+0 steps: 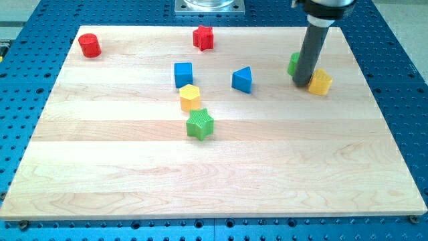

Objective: Push the green circle to the top right side of the board

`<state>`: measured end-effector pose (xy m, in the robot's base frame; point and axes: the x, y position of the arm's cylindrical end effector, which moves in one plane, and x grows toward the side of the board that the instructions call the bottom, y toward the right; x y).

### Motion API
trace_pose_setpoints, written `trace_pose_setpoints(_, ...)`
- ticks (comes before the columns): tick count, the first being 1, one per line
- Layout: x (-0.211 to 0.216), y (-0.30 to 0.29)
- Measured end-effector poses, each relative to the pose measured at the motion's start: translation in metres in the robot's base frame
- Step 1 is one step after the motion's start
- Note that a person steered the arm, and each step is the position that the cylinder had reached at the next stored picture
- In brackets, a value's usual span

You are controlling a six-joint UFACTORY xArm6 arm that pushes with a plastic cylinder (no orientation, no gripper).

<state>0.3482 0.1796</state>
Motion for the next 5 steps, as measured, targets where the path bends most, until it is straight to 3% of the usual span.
trace_pose_setpoints(2, -0.092, 0.026)
trace_pose_setpoints(3, -0.052, 0.014)
trace_pose_setpoints(4, -0.069, -0.011)
trace_pose_setpoints(5, -0.094, 0.002)
